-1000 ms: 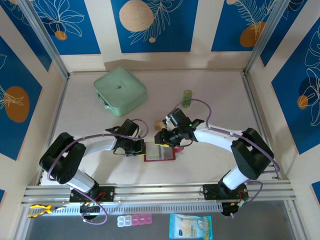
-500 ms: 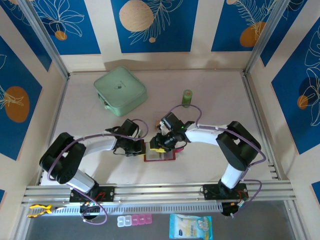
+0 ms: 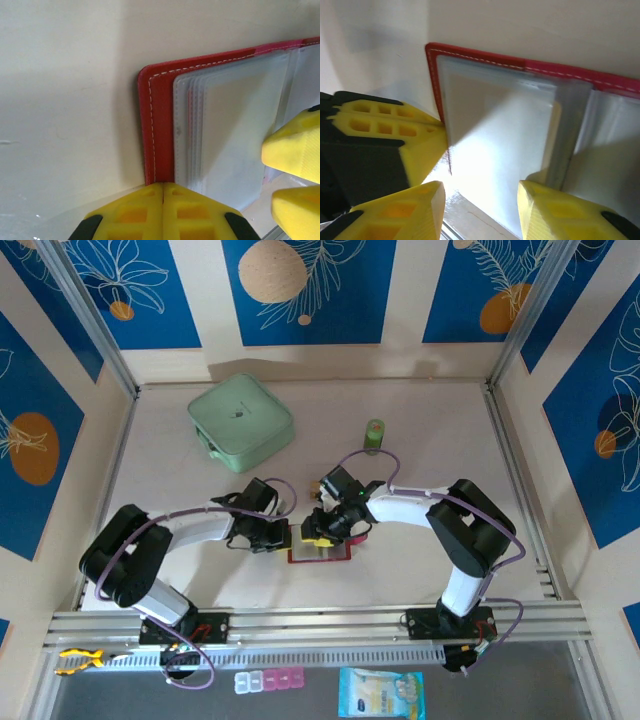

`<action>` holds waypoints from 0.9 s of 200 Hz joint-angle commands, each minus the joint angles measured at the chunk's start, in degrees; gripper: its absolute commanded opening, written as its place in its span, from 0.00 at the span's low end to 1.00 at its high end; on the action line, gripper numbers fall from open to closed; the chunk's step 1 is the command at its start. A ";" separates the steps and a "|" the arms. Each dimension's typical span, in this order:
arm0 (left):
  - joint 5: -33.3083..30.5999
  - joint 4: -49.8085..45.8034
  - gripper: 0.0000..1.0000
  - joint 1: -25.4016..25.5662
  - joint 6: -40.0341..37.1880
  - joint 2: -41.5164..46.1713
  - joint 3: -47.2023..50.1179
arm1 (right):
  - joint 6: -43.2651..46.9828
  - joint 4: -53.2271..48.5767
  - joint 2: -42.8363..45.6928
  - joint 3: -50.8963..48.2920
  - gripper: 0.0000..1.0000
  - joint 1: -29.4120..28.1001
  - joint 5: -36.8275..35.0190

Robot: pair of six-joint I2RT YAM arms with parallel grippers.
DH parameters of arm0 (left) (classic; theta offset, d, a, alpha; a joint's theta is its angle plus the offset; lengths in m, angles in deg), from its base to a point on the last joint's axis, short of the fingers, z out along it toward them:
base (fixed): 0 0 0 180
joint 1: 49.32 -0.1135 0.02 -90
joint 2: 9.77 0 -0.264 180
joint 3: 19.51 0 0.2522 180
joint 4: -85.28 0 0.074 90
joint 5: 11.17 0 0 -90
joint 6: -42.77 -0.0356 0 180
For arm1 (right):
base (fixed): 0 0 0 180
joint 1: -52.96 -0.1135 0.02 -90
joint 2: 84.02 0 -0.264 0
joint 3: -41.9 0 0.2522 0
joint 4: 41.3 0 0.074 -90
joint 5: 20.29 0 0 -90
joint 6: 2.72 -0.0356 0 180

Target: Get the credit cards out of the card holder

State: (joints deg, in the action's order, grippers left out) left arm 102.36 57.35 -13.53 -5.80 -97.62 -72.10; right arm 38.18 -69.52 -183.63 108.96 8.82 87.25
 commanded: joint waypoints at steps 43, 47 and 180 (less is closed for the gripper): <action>-1.12 -2.85 0.00 -0.14 -1.66 -1.18 -0.55 | 1.75 -4.52 1.43 0.10 0.42 0.76 -3.12; -1.19 -2.88 0.00 -0.13 -1.72 -1.16 -0.55 | 1.86 -4.53 1.63 -0.01 0.42 0.89 -3.13; -2.88 -6.04 0.04 -0.18 -1.20 3.64 -3.49 | 1.64 -0.43 1.49 -2.76 0.37 2.29 0.34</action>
State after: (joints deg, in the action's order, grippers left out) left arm 100.70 53.48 -13.53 -6.87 -95.92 -73.76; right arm 39.25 -69.94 -183.56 107.70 10.61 86.53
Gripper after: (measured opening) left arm 0.054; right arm 0.382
